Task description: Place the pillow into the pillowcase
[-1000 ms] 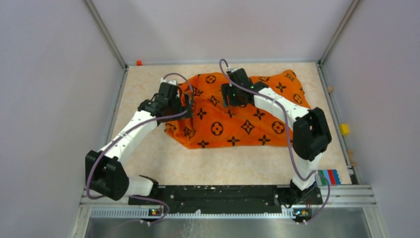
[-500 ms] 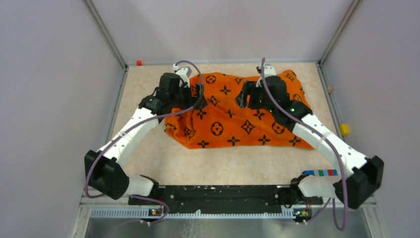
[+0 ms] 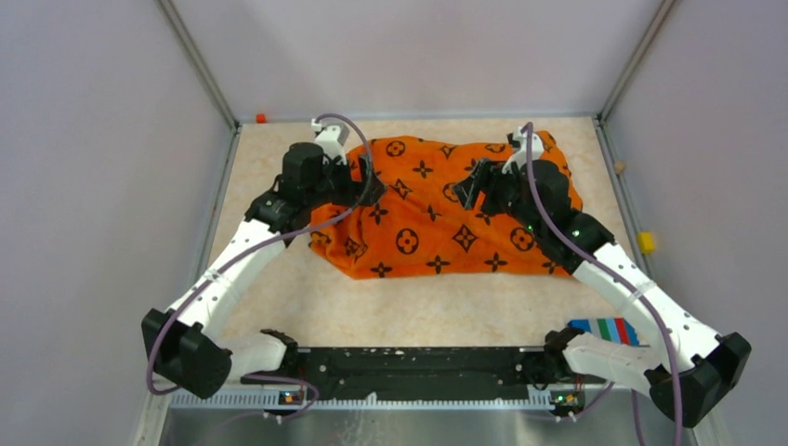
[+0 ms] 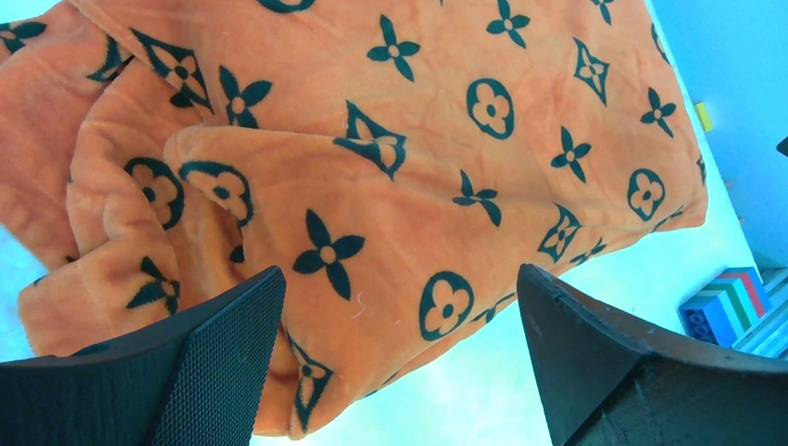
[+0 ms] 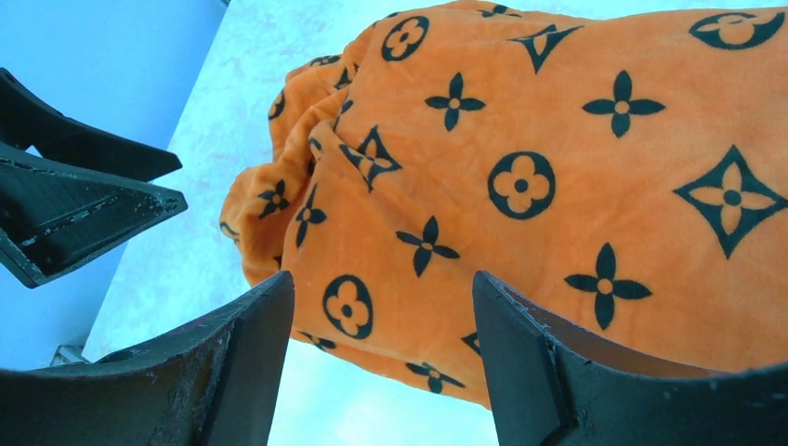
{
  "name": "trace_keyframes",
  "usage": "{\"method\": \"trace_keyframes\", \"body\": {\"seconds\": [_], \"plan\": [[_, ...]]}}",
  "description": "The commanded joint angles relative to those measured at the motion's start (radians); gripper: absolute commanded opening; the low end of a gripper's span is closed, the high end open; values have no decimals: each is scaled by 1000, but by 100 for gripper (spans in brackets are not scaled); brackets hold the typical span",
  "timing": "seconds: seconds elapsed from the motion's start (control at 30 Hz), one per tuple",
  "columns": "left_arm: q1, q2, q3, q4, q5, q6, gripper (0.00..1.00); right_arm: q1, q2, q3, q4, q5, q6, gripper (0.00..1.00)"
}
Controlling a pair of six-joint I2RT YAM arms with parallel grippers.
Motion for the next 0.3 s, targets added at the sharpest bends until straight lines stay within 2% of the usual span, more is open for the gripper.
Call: {"method": "trace_keyframes", "body": {"seconds": [0.0, 0.27], "plan": [[1, -28, -23, 56, 5, 14, 99, 0, -24, -2, 39, -4, 2, 70], [1, -33, -38, 55, -11, 25, 99, 0, -10, -4, 47, 4, 2, 70]]}}
